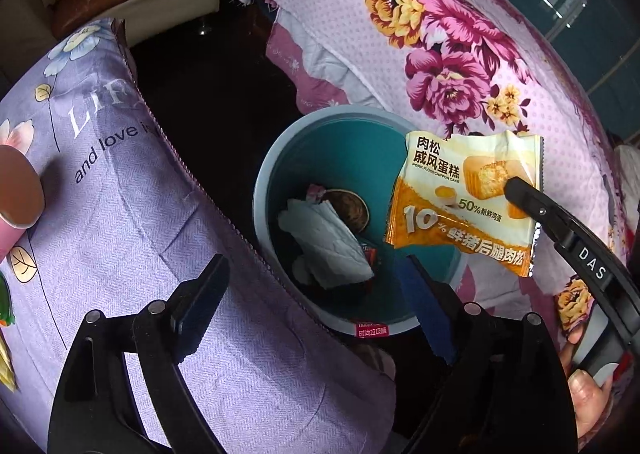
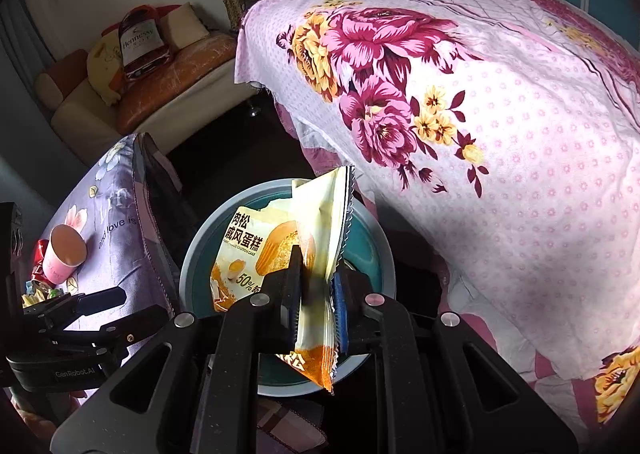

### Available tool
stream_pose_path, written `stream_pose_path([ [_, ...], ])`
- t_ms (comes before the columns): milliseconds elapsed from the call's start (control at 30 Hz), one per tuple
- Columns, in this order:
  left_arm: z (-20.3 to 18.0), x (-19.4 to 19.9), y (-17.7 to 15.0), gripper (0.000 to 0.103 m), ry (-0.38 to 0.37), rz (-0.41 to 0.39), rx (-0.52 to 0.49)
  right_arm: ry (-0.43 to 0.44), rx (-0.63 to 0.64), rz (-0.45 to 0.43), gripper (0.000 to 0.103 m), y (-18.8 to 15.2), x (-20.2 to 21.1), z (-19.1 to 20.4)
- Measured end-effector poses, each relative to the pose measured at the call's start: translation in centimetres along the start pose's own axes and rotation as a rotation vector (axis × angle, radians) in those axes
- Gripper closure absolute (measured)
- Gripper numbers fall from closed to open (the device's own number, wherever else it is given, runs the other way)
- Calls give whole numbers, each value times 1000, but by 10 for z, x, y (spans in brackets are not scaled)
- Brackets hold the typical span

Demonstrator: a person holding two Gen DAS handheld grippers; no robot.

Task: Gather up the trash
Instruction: 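Carry tissue and cake wrapper over the teal bin and release both, then move both tools to the pink cup and red Coca-Cola can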

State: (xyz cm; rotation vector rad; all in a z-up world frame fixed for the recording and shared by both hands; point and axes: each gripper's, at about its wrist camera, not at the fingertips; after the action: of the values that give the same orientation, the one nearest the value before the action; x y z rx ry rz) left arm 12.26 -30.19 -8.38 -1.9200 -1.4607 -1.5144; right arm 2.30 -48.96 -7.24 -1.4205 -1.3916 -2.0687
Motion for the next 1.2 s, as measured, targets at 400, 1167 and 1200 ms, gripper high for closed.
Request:
stream_pose_path([
  [400, 19, 17, -14, 13, -10, -21, 30, -21, 39, 34, 81, -3, -7, 19],
  [1167, 91, 85, -59, 12, 42, -107, 145, 46, 265, 57, 26, -16, 15, 110],
  [1200, 96, 91, -62, 12, 47, -115, 153, 50, 287, 54, 26, -16, 18, 118],
])
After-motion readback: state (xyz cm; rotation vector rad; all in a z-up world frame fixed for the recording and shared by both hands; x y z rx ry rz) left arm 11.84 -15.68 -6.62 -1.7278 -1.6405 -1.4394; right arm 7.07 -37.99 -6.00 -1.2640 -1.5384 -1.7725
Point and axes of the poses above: each gripper's, at about its wrist camera, not at the fingertips, and x roughly against the way its jaws point, z to its left, y to its top, and after that the axes turned 14 degrees about -y, right-handed
